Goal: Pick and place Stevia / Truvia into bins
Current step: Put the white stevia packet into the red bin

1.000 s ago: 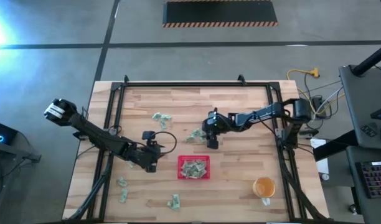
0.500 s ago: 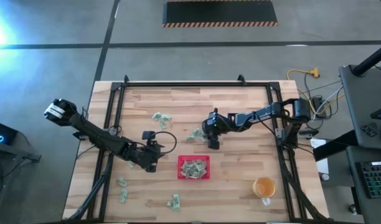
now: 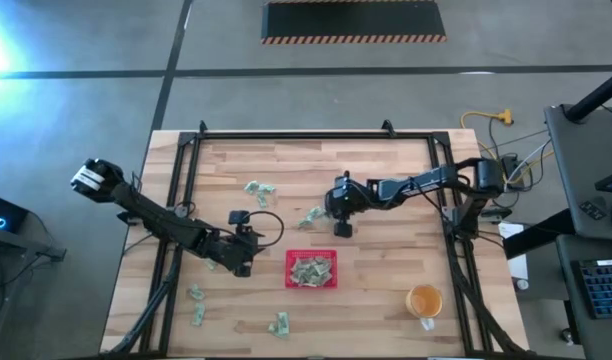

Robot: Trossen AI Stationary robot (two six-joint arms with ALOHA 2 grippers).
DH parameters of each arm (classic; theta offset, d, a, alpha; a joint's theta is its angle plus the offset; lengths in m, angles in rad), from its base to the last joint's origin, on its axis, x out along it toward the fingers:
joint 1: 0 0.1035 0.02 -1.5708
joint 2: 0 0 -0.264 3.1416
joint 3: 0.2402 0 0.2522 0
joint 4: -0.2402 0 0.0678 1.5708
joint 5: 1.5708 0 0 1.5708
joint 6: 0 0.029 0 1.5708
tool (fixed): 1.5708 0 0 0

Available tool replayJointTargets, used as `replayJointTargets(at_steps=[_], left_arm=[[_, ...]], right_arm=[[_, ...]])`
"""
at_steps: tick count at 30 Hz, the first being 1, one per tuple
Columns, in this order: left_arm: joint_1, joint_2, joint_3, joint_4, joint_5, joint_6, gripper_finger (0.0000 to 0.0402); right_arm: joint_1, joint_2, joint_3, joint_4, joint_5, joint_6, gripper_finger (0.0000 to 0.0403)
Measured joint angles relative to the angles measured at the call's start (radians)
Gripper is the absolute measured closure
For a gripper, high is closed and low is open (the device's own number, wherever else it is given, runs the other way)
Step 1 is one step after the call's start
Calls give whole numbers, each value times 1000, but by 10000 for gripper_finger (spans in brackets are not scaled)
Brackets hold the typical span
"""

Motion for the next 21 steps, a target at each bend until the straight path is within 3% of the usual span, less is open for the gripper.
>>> replayJointTargets(at_steps=[6,10,13,18,21], left_arm=[[0,0,0,0,0,0,256],[0,0,0,1,-8,0,256],[0,0,0,0,-25,0,256],[0,0,-1,1,-26,0,256],[0,0,-1,6,-26,0,256]], right_arm=[[0,-79,5,-4,21,-5,383],[15,-130,5,-5,-19,11,383],[38,-148,5,-4,-133,6,381],[91,-141,5,17,-421,-56,380],[124,-133,4,30,-497,-79,380]])
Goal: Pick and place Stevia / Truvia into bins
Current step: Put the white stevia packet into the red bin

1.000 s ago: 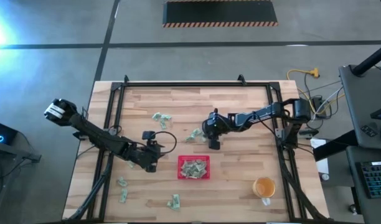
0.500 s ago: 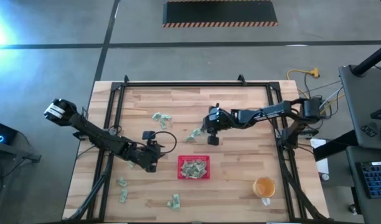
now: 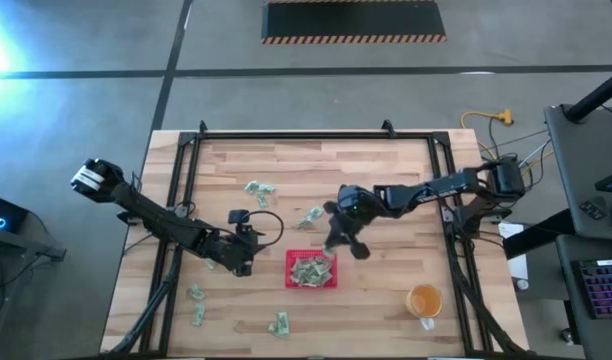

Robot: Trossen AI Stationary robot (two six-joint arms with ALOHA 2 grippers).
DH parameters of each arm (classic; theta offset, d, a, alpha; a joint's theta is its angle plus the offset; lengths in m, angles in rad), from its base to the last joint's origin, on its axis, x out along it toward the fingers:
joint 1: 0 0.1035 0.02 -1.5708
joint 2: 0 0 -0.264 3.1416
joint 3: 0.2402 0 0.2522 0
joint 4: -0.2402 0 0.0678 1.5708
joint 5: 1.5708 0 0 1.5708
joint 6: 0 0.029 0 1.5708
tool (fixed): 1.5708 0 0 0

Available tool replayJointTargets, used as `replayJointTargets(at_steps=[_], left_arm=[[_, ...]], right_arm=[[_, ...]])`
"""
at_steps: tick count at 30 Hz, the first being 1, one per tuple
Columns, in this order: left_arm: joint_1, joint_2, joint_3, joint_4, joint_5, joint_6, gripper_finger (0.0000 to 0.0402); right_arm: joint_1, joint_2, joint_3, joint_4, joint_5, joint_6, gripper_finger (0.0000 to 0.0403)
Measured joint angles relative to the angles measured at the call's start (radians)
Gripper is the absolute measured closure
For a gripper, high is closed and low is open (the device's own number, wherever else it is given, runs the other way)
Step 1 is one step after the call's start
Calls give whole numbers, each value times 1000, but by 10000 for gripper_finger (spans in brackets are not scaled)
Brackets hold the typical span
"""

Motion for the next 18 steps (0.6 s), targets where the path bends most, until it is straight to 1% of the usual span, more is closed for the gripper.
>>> replayJointTargets(at_steps=[11,14,16,18], left_arm=[[1,0,0,5,0,0,256],[1,0,0,6,-1,0,256],[1,0,0,6,-2,0,256],[1,0,0,6,-3,0,256]], right_arm=[[63,1,0,26,0,4,380],[71,1,0,26,44,16,376],[75,1,0,26,86,19,366],[75,1,0,27,104,37,351]])
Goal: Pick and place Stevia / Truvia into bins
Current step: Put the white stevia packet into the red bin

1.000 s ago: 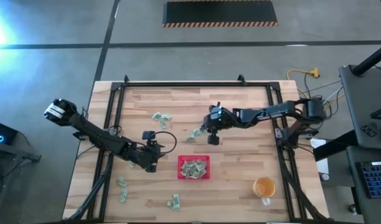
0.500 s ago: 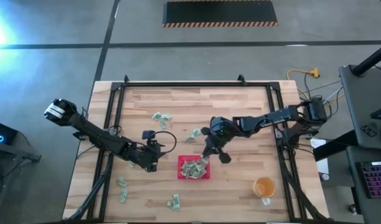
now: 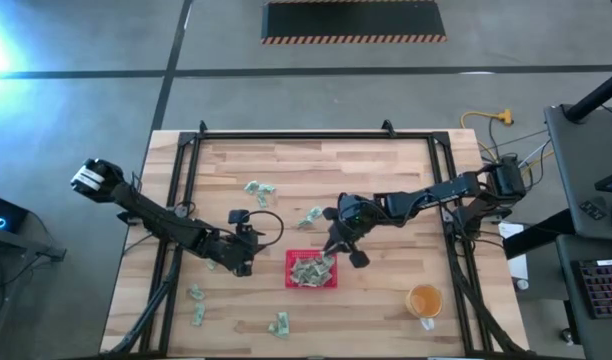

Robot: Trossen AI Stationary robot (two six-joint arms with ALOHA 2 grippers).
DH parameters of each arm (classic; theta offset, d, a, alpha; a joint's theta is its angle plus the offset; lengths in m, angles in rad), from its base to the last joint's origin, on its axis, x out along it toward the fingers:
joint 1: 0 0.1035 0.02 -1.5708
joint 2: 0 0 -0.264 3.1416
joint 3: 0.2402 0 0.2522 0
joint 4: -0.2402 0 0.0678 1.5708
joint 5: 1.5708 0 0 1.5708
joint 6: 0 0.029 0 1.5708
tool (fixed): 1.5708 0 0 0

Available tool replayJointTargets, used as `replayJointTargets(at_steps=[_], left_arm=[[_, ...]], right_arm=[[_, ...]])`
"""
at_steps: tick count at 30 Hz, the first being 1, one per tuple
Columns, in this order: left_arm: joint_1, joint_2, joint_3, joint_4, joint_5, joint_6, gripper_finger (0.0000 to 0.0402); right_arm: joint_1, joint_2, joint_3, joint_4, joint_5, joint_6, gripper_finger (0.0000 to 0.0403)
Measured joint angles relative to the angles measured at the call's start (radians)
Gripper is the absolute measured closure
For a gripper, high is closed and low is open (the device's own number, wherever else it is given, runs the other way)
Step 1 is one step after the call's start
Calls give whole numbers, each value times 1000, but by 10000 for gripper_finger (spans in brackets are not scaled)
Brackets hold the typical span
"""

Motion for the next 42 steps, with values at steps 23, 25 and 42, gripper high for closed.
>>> replayJointTargets(at_steps=[23,25,42], left_arm=[[0,-69,57,-464,269,-495,256],[0,-87,61,-495,287,-544,256],[-3,-140,60,-655,530,-768,256]], right_arm=[[-3,-21,5,-94,3,29,268],[-5,-29,5,-103,3,28,271],[-8,-54,5,-168,3,32,275]])
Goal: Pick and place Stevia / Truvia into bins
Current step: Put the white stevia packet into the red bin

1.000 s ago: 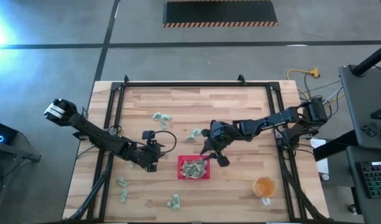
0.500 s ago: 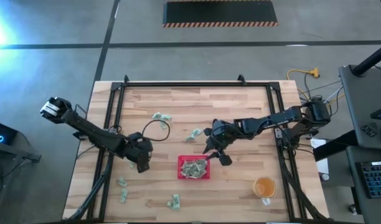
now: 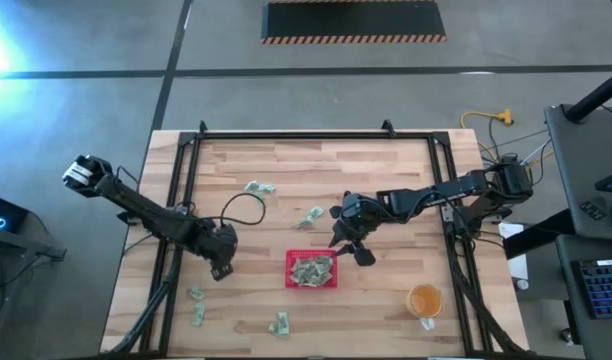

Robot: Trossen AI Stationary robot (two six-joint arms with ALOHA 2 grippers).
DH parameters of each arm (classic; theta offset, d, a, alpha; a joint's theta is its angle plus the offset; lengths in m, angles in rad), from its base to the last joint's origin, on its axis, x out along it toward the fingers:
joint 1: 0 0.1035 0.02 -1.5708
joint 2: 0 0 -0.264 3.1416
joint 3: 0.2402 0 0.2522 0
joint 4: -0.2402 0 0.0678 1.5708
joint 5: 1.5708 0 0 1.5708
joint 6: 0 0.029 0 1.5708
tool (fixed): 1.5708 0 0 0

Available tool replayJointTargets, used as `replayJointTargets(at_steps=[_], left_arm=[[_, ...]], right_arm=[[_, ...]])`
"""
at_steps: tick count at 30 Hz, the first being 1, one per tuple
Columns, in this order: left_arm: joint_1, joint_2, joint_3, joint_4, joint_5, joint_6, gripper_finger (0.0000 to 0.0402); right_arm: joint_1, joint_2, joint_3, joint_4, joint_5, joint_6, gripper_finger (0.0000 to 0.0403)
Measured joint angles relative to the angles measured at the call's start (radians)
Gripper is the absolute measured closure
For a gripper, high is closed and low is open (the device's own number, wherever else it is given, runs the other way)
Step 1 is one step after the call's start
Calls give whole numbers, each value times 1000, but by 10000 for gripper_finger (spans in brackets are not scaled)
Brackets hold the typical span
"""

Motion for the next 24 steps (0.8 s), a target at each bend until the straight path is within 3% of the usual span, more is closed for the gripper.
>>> replayJointTargets(at_steps=[15,24], left_arm=[[-6,9,-1,-65,38,-45,256],[-6,86,-2,-62,44,-44,256]], right_arm=[[0,0,-3,1,0,0,282],[0,1,-3,2,0,0,292]])
